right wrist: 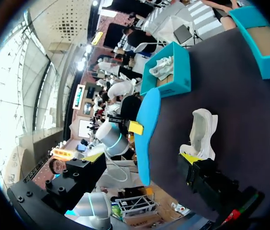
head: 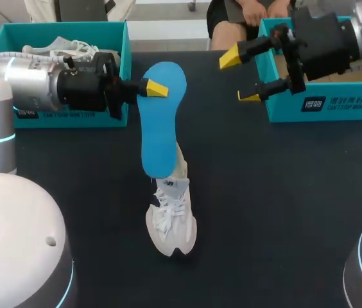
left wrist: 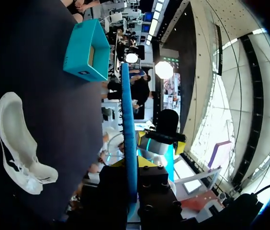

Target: Take the shoe out of the shoebox, open the shoe tongue, remove and reinsert the insole, then place the shoe into the shoebox

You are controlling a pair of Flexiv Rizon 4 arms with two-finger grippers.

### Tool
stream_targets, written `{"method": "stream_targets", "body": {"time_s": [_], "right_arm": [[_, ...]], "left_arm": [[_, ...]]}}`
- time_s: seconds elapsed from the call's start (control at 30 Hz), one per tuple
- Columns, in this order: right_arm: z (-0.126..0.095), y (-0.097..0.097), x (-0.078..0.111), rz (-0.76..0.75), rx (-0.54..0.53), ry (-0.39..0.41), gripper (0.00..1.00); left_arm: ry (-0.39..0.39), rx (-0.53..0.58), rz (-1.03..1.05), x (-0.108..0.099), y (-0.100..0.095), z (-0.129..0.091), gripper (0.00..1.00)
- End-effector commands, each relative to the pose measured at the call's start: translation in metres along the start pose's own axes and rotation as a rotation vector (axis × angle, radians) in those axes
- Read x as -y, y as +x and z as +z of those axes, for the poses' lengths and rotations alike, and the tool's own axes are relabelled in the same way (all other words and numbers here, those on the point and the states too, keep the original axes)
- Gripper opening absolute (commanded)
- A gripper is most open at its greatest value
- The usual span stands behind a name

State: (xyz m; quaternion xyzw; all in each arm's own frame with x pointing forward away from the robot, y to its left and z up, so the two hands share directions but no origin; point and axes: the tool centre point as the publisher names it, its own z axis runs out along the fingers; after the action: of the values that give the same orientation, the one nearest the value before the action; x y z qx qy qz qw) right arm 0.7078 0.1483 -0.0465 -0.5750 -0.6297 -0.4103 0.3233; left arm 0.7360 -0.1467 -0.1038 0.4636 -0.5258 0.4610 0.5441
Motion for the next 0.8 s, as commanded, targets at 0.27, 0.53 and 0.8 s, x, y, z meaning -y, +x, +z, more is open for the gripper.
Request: {"method": "stream_targets", "body": {"time_s": [0.27,0.53,0.8], "right_arm": [[0.019,0.035,0.002,0.066,0.424,0.001,1.00],[0.019,0.035,0.002,0.066,0.424,0.001,1.00],[0.019,0.035,0.002,0.066,0.424,0.001,1.00]], "left_arm": [[0.007,-0.008,0.022,0.014,-0.005,0.008,0.00],[-0.007,-0.010,0.024,0.014,-0.005,0.010,0.00],[-0.004,-0.009,-0.012,0.018,-0.005,0.010,0.00]]}}
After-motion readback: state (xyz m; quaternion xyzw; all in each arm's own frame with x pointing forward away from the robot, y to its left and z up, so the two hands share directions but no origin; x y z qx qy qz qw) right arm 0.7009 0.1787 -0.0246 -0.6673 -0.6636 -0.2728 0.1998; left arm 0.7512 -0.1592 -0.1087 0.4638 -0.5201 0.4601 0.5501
